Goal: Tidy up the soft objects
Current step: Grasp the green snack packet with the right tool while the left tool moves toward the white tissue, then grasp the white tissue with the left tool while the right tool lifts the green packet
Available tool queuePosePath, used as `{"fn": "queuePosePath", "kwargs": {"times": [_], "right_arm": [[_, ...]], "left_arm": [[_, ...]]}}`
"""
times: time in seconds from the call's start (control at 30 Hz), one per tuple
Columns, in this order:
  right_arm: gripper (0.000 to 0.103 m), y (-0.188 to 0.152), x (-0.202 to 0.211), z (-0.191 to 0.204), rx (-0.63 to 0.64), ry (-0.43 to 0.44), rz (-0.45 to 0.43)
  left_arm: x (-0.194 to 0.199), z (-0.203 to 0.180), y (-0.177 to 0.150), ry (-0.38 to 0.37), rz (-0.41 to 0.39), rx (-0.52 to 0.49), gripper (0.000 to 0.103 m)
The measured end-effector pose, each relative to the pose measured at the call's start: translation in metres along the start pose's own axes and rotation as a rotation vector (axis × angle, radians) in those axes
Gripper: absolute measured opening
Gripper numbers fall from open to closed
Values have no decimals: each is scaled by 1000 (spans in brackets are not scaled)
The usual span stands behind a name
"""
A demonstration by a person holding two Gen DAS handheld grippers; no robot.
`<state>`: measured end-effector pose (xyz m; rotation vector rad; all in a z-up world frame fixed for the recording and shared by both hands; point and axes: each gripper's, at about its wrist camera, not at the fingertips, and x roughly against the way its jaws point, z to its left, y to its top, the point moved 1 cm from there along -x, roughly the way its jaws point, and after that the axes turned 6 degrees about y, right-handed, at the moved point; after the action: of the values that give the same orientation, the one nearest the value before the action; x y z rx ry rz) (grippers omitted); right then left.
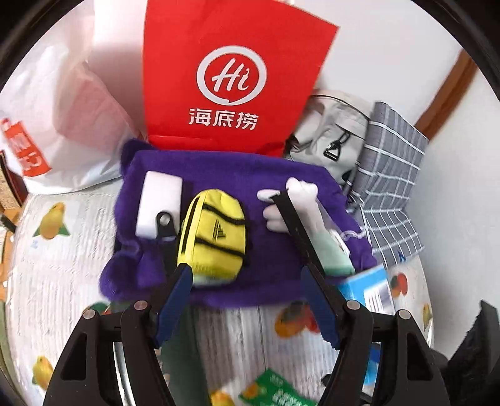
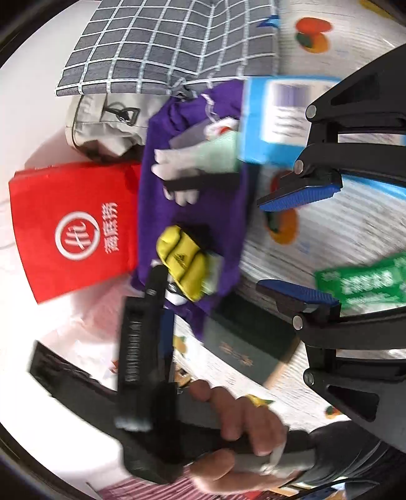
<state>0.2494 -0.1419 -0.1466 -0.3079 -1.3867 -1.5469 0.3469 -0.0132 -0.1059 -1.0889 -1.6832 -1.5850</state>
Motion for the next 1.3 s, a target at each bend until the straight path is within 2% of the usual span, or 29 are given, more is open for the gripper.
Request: {"fn": "queuePosePath", "kwargs": {"times": [0.13,0.3,0.47,0.7,0.93,1.03,1.1,1.2,1.3], "right_arm": [[41,-29,0,15,-4,47,38],[41,-61,0,31,40,7,63],[41,-85,-3,41,63,10,82],[41,-96,-27,35,82,-52,108],[47,-92,-45,37,129,-83,132],[33,-91,-49,39,171,-123,110],[24,-91,-46,40,171,-114,101],[23,-93,-29,38,126,-85,59],[23,-100,-7,37,122,-93,12]], "left_arm": [[25,9,-25,16,-21,-9,70],[47,33,-59,10,-37,26,70],[54,60,-95,9,-30,69,70],[61,86,-136,47,-21,100,70],[60,93,-148,56,-26,107,70],[58,88,-150,45,-31,126,69],[54,80,-154,35,-22,105,69],[47,69,-161,48,5,72,69],[39,59,-171,48,32,44,69]]}}
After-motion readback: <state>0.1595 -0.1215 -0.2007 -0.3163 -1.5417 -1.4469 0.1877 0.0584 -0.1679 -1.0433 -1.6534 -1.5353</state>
